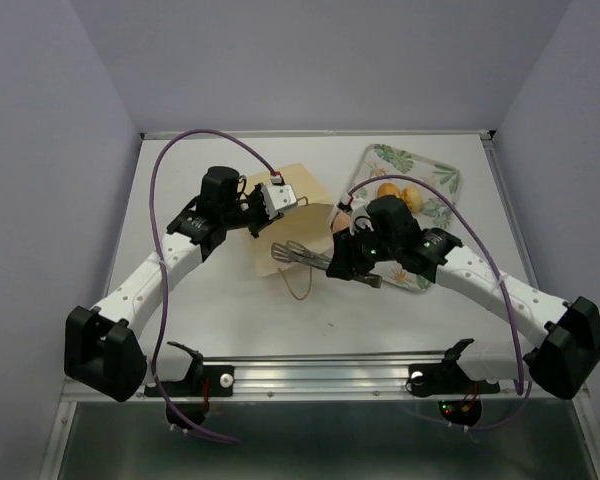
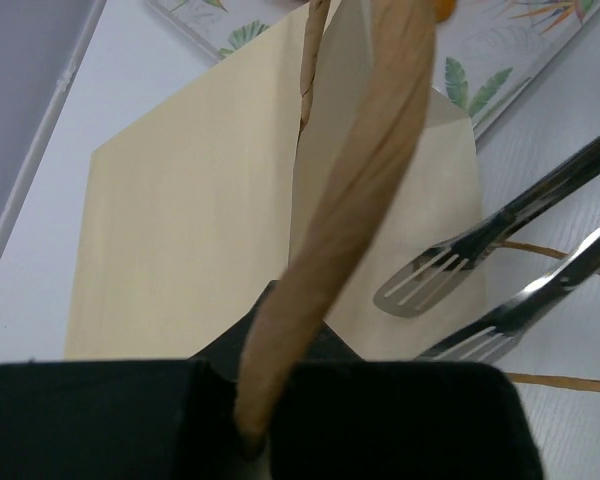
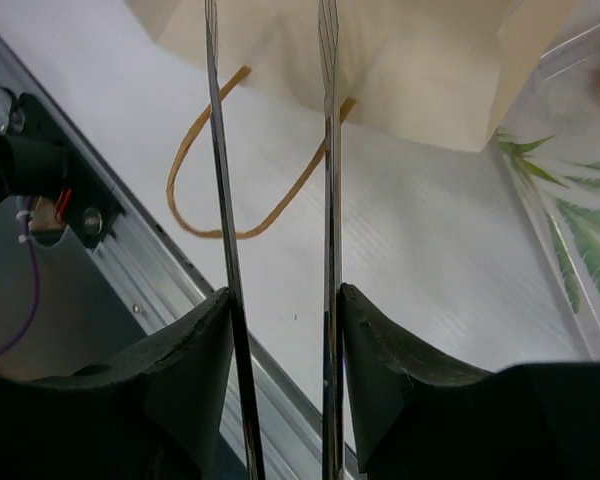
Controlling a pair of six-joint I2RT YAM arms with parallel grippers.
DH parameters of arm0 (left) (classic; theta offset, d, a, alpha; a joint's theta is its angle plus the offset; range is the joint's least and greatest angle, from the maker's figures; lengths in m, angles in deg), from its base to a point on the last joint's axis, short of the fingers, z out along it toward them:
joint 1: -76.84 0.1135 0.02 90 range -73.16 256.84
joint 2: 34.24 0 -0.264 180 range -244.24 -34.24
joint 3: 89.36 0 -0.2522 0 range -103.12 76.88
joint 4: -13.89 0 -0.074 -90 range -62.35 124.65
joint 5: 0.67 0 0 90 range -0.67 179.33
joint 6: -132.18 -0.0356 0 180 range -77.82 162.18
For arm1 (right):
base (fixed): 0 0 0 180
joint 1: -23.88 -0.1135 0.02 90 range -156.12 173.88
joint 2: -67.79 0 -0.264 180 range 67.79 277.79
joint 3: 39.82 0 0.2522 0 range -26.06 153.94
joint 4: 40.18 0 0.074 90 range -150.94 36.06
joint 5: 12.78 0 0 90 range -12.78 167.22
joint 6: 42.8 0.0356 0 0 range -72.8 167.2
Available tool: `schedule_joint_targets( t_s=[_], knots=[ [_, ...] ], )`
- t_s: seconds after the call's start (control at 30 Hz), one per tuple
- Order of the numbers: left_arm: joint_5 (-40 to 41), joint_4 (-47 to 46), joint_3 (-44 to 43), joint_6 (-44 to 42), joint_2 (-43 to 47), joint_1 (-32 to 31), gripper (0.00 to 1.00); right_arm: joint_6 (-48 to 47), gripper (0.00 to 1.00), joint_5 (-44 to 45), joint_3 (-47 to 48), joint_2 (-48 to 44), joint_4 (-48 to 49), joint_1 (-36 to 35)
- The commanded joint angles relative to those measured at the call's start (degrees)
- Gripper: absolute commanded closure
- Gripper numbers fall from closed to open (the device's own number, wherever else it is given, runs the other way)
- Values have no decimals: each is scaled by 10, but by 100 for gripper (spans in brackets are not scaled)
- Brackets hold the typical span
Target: Take the fake bread out of the paper bag
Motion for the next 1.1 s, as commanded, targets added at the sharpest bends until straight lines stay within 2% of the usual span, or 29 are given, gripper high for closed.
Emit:
schedule_joint_targets(
  t_s=[0.0,0.07,0.6,1.07],
  knots=[
    [-22,-28,-5,12,11,-5,100,32,50,102,60,21,74,-16],
    [-22,-32,-4,16,10,-6,100,33,50,100,70,33,89,-21],
    [-15,-55,-19,56,-5,-16,100,64,46,253,145,153,123,-61],
    [-20,-85,-13,81,1,-19,100,87,41,253,131,218,217,-67]
  ],
)
